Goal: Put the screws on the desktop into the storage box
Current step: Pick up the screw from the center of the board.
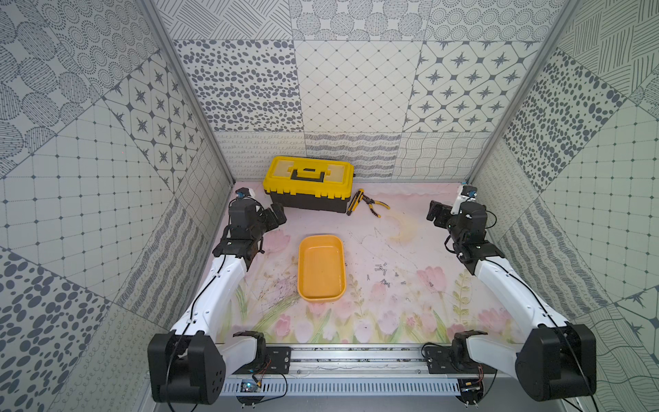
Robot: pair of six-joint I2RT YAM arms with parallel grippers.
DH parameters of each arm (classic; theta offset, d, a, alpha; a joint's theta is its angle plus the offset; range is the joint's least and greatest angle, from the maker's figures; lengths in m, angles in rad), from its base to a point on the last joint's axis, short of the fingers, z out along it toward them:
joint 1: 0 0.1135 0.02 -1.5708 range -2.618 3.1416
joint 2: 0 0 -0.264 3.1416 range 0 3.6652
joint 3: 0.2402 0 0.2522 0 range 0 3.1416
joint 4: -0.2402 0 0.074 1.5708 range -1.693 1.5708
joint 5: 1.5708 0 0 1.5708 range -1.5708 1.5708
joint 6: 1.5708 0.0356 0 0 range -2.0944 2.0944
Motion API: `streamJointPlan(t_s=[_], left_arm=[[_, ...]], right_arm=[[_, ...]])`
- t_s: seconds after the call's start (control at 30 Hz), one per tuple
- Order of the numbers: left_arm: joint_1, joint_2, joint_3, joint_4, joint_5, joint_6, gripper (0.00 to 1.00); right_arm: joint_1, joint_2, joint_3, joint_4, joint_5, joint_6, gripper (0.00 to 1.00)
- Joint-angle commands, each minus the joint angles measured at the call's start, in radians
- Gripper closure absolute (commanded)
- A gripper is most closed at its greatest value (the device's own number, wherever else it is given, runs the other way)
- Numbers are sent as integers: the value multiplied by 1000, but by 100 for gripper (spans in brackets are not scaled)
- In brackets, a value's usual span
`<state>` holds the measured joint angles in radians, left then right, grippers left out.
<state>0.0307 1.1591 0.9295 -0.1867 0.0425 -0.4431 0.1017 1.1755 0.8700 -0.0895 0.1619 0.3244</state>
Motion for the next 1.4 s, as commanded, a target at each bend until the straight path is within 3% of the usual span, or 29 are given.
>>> streamJointPlan(t_s=[0.0,0.13,0.2,0.53,0.67,0.97,1.07,1.27,1.37], left_arm=[[51,-129,-32,-419,333,-126,6],[50,-215,-70,-539,271,-100,11],[51,-243,-95,-565,283,-88,12],[47,-319,-113,-568,319,-82,12],[46,-330,-112,-570,318,-82,12],[46,-329,-118,-560,347,-85,12],[46,-329,-123,-551,360,-83,26],[47,-319,-121,-554,355,-83,26],[46,-315,-124,-550,367,-82,32]], right_arm=[[9,3,-1,-493,-131,155,10],[20,-18,-34,-657,-236,195,18],[26,-27,-59,-706,-253,209,27],[71,44,-142,-779,-266,335,38],[72,39,-179,-760,-189,345,42],[63,105,-147,-746,-93,323,50],[61,152,-124,-740,-78,291,52],[27,196,-83,-723,-90,232,63],[14,222,-72,-719,-122,207,69]])
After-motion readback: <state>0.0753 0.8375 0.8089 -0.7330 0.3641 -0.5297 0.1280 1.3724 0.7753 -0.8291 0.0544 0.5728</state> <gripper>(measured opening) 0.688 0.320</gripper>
